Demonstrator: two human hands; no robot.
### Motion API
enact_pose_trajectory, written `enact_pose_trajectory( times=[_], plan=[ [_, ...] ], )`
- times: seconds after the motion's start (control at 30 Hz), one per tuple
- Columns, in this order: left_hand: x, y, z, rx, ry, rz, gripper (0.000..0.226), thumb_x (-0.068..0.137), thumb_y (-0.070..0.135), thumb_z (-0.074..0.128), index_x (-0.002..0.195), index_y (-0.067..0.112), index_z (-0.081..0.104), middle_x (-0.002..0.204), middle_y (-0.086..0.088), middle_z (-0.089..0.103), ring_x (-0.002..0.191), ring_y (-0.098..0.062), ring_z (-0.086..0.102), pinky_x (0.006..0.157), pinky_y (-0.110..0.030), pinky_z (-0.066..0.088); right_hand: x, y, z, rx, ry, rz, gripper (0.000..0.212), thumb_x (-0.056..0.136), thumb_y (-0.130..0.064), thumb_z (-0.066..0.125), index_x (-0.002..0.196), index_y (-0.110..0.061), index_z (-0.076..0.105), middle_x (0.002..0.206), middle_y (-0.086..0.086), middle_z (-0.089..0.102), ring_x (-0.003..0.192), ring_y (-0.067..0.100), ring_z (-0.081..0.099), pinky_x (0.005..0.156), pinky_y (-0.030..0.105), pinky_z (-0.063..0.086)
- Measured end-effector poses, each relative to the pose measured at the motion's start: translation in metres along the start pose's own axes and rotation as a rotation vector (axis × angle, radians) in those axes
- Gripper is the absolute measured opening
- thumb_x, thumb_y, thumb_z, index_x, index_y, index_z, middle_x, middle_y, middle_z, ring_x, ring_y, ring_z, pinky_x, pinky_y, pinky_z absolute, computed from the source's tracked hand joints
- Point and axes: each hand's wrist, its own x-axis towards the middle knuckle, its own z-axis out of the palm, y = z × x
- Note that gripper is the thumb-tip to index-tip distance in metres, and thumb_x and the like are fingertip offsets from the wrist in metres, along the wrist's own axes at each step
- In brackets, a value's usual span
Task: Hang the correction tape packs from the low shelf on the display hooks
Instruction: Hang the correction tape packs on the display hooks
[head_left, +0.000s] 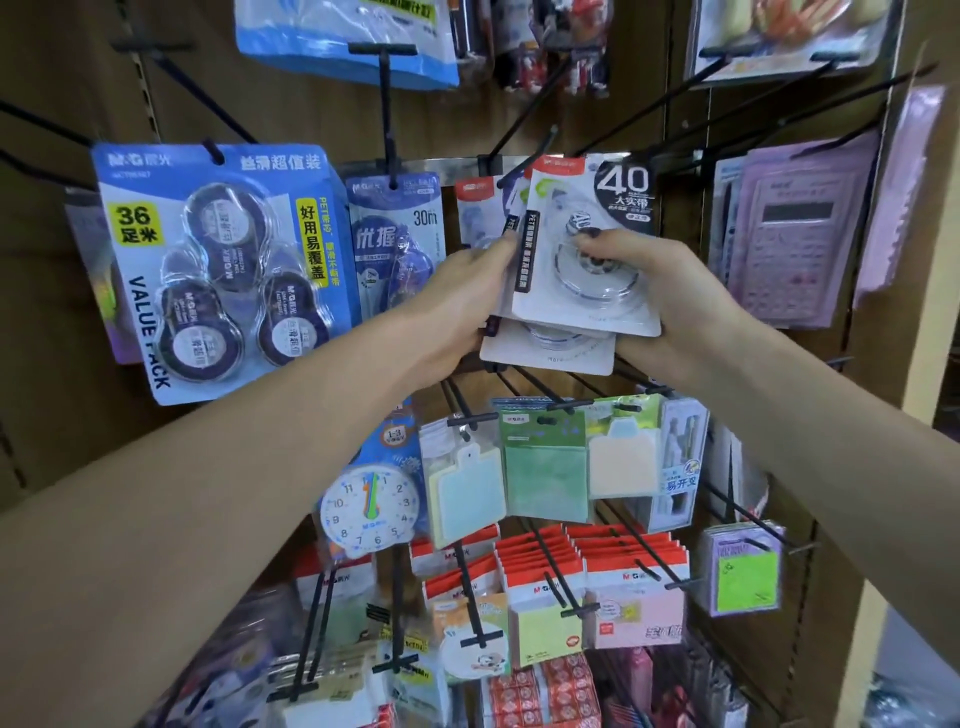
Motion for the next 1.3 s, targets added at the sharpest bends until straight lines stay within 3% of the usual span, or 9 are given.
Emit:
enact_pose_trajectory(
  times=[0.1, 0.2, 0.27, 0.4, 0.57, 0.63, 0.8, 1.03, 1.3],
  plan=[
    [-0.013, 0.0, 0.003, 0.02, 0.007, 0.054, 0.033, 0.108, 0.037, 0.048, 0.113, 0.012, 0.069, 0.093, -0.003, 0.079, 0.086, -0.018, 0.074, 0.094, -0.044, 0.058, -0.011, -0.001, 0.004, -0.006, 0.03, 0.045, 0.033, 0.102, -0.012, 0.05, 0.132, -0.007, 0.063, 0.134, 0.014, 0.07, 0.121, 0.028, 0.07, 0.101, 0.039, 0.058],
    [-0.023, -0.002, 0.001, 0.045, 0.022, 0.069, 0.028, 0.107, 0.034, 0.051, 0.096, 0.016, 0.071, 0.083, 0.0, 0.077, 0.084, -0.02, 0.072, 0.097, -0.048, 0.057, -0.023, -0.001, 0.007, -0.071, 0.045, 0.095, 0.029, 0.102, -0.014, 0.053, 0.128, -0.012, 0.065, 0.121, 0.007, 0.077, 0.108, 0.022, 0.075, 0.088, 0.033, 0.063],
    [-0.029, -0.003, -0.001, 0.023, 0.048, 0.068, 0.023, 0.105, 0.027, 0.054, 0.091, 0.018, 0.069, 0.077, 0.003, 0.075, 0.078, -0.018, 0.071, 0.092, -0.047, 0.059, -0.03, 0.0, 0.007, -0.102, 0.041, 0.11, 0.03, 0.102, -0.014, 0.054, 0.131, -0.013, 0.064, 0.123, 0.006, 0.077, 0.112, 0.022, 0.074, 0.093, 0.035, 0.061],
    [-0.041, -0.002, -0.001, -0.035, 0.071, 0.107, 0.014, 0.101, 0.013, 0.057, 0.112, 0.013, 0.066, 0.091, -0.003, 0.075, 0.074, -0.017, 0.072, 0.061, -0.032, 0.058, -0.044, 0.003, 0.01, -0.12, 0.007, 0.109, 0.035, 0.104, -0.013, 0.051, 0.137, -0.011, 0.062, 0.125, 0.005, 0.076, 0.111, 0.02, 0.075, 0.084, 0.033, 0.063],
    [-0.055, 0.0, 0.0, -0.091, 0.107, 0.146, 0.08, 0.071, 0.026, 0.066, 0.147, 0.008, 0.049, 0.133, -0.01, 0.067, 0.116, -0.027, 0.069, 0.102, -0.051, 0.055, -0.057, 0.008, 0.01, -0.15, -0.029, 0.074, 0.043, 0.1, -0.012, 0.054, 0.142, -0.005, 0.058, 0.13, 0.011, 0.072, 0.112, 0.023, 0.074, 0.08, 0.03, 0.062],
    [-0.06, 0.001, 0.001, -0.099, 0.112, 0.152, 0.079, 0.07, 0.025, 0.067, 0.146, 0.01, 0.049, 0.132, -0.008, 0.068, 0.115, -0.026, 0.069, 0.103, -0.052, 0.055, -0.062, 0.008, 0.009, -0.156, -0.05, 0.047, 0.049, 0.096, -0.013, 0.056, 0.144, -0.004, 0.056, 0.135, 0.014, 0.069, 0.119, 0.027, 0.071, 0.085, 0.033, 0.061],
    [-0.061, 0.003, 0.002, -0.098, 0.147, 0.234, 0.043, 0.09, -0.002, 0.064, 0.129, 0.013, 0.056, 0.109, 0.0, 0.074, 0.099, -0.02, 0.073, 0.088, -0.043, 0.061, -0.069, 0.007, 0.007, -0.174, -0.103, 0.014, 0.048, 0.098, -0.011, 0.053, 0.146, -0.005, 0.054, 0.137, 0.013, 0.068, 0.124, 0.027, 0.068, 0.093, 0.036, 0.059],
    [-0.064, 0.0, 0.001, -0.099, 0.133, 0.255, 0.048, 0.087, -0.004, 0.067, 0.129, 0.016, 0.054, 0.117, 0.0, 0.073, 0.1, -0.013, 0.073, 0.076, -0.028, 0.06, -0.072, 0.004, 0.001, -0.25, -0.142, 0.005, 0.046, 0.105, -0.004, 0.045, 0.151, -0.008, 0.048, 0.149, 0.019, 0.057, 0.137, 0.038, 0.056, 0.115, 0.06, 0.042],
    [-0.064, 0.009, 0.004, -0.021, 0.086, 0.276, 0.053, 0.09, 0.0, 0.068, 0.139, 0.016, 0.052, 0.115, 0.003, 0.073, 0.097, -0.011, 0.073, 0.085, -0.032, 0.061, -0.079, 0.0, 0.006, -0.191, -0.076, -0.041, 0.04, 0.102, -0.004, 0.049, 0.14, -0.01, 0.061, 0.13, 0.01, 0.073, 0.119, 0.026, 0.071, 0.089, 0.038, 0.061]
  ],
)
